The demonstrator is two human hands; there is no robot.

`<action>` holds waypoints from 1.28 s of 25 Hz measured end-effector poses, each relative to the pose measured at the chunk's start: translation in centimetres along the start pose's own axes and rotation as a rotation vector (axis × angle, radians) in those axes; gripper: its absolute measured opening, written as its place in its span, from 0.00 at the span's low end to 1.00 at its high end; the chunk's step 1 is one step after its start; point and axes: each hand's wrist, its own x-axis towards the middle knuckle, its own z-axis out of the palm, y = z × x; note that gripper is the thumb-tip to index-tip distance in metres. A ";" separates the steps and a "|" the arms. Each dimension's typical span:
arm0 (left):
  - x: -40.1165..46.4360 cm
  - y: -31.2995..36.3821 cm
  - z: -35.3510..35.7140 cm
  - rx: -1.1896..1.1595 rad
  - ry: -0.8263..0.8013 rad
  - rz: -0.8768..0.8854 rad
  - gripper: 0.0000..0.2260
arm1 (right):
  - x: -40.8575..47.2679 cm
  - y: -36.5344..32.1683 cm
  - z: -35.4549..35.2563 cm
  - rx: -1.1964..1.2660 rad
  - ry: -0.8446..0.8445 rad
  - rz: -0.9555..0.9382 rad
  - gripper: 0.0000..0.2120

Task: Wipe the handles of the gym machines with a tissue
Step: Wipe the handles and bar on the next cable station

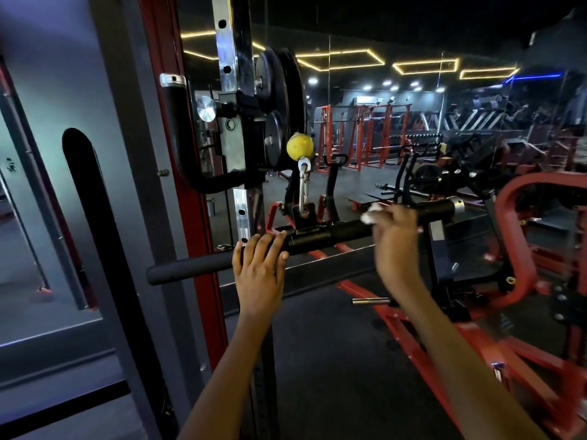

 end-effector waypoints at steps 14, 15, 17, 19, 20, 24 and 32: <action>-0.2 0.6 -0.3 -0.057 -0.010 -0.010 0.24 | 2.1 1.7 -2.3 0.224 0.145 0.394 0.06; -0.2 0.9 -0.3 -0.060 -0.007 -0.016 0.25 | 1.5 0.3 -1.2 0.161 0.063 0.303 0.04; -0.3 1.0 -0.1 -0.066 -0.009 -0.029 0.25 | -1.2 -2.3 1.0 0.079 -0.120 0.004 0.03; -0.3 0.9 0.0 -0.069 -0.013 -0.032 0.24 | -1.8 -2.0 1.4 0.003 -0.180 -0.224 0.05; -0.3 0.8 0.1 -0.070 -0.013 -0.029 0.24 | -1.0 -0.4 0.6 -0.020 -0.116 -0.192 0.05; -0.3 1.4 0.1 -0.061 0.001 -0.030 0.25 | 3.8 6.3 -3.4 -0.065 0.075 0.238 0.13; -0.2 3.0 0.2 0.015 -0.013 -0.047 0.24 | 0.0 2.5 0.6 0.078 -0.164 -0.174 0.05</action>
